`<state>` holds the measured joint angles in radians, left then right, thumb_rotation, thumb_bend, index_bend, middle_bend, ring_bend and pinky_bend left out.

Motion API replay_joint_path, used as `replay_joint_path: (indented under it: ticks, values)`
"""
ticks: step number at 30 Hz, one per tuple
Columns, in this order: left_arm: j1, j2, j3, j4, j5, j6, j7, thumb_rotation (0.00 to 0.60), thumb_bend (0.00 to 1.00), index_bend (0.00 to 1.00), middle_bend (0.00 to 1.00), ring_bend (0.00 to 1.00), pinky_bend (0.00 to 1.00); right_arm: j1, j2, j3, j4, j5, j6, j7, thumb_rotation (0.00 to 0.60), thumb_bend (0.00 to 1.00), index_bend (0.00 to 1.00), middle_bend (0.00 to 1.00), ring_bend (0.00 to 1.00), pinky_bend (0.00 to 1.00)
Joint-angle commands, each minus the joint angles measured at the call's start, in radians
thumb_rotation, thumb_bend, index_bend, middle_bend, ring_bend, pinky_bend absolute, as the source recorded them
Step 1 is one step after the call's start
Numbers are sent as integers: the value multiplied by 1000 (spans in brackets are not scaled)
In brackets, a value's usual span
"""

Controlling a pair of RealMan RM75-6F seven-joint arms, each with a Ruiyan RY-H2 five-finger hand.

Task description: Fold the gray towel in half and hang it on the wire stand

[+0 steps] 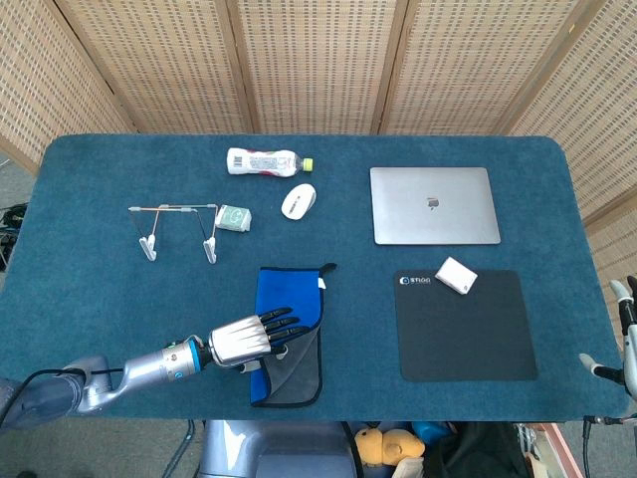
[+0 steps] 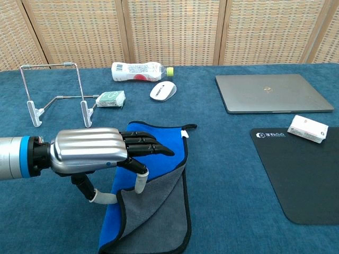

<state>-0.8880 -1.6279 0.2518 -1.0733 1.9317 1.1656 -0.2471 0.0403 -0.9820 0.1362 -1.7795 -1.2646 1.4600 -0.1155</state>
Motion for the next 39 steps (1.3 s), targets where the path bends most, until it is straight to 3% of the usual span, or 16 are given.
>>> replay_joint_path:
  ticks: [1, 15, 25, 39]
  values:
    - [0, -3, -2, 1, -1, -1, 1, 600, 340, 481, 0, 0, 0, 0, 0, 0, 0, 0, -1, 1, 600, 0, 0, 0, 0, 0]
    - [-7, -36, -31, 9, 21, 37, 39, 600, 405, 624, 0, 0, 0, 1, 1, -1, 0, -1, -3, 4, 600, 0, 0, 0, 0, 0]
    - [-52, -68, -69, 28, 128, 112, 232, 600, 405, 623, 0, 0, 0, 0, 4, -2, -2, -5, -2, 12, 600, 0, 0, 0, 0, 0]
    - [-157, -133, -87, 46, 266, 99, 436, 600, 405, 623, 0, 0, 0, -4, 8, -7, -3, -17, 0, 25, 600, 0, 0, 0, 0, 0]
